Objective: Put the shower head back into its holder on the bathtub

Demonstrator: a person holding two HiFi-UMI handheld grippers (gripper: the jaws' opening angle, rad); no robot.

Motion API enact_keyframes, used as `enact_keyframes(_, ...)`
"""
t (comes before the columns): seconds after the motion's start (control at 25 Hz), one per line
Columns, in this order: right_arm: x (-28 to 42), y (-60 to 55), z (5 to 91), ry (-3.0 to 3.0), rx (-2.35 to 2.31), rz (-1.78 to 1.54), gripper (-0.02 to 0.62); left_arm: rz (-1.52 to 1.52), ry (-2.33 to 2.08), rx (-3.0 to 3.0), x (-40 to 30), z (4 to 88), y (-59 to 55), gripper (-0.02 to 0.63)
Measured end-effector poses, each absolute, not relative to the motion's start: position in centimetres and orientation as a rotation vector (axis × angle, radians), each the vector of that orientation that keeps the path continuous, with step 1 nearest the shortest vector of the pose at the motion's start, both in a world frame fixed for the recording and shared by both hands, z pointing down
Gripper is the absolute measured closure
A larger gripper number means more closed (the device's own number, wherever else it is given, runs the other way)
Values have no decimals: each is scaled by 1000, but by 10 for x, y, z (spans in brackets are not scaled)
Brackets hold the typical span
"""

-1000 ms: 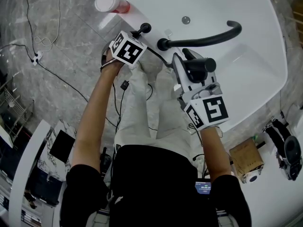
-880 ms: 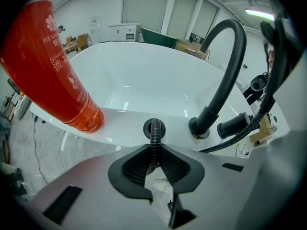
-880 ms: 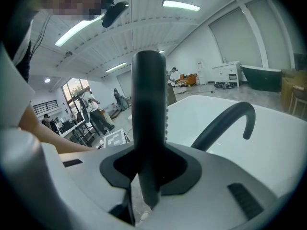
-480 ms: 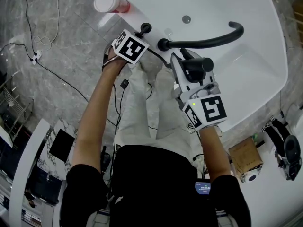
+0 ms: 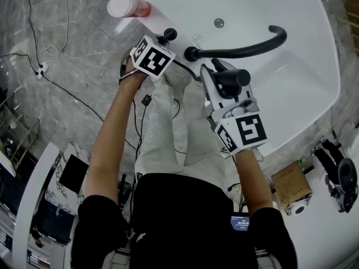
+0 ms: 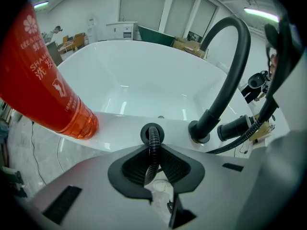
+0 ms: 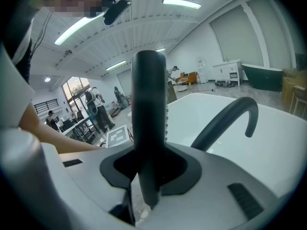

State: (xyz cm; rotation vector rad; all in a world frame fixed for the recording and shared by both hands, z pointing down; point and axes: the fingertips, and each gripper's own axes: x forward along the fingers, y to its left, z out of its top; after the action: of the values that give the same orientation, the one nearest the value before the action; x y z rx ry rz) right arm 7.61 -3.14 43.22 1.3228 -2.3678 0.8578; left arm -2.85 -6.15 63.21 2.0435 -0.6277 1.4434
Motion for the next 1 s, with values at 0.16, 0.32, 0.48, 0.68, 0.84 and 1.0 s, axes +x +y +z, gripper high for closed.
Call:
enact_keyframes(0.16, 72, -31, 433, -2371, 1319, 855, 482, 1402, -659, 2064, -28, 629, -65, 531)
enact_keyframes(0.32, 74, -33, 435, -2370, 1310, 854, 482, 1406, -655, 2057, -19, 635, -72, 532)
enact_keyframes(0.48, 74, -30, 437, -2368, 1299, 854, 482, 1390, -696, 2056, -16, 639, -80, 534)
enact_keyframes(0.68, 76, -28, 439, -2367, 1298, 859, 482, 1406, -720, 2061, -13, 640, -83, 534)
enact_keyframes(0.84, 72, -28, 435, -2373, 1300, 846, 482, 1387, -734, 2073, -14, 640, -80, 534)
enact_keyframes(1.0, 70, -29, 428, -2383, 1301, 834, 482, 1328, -743, 2077, -13, 636, -78, 524)
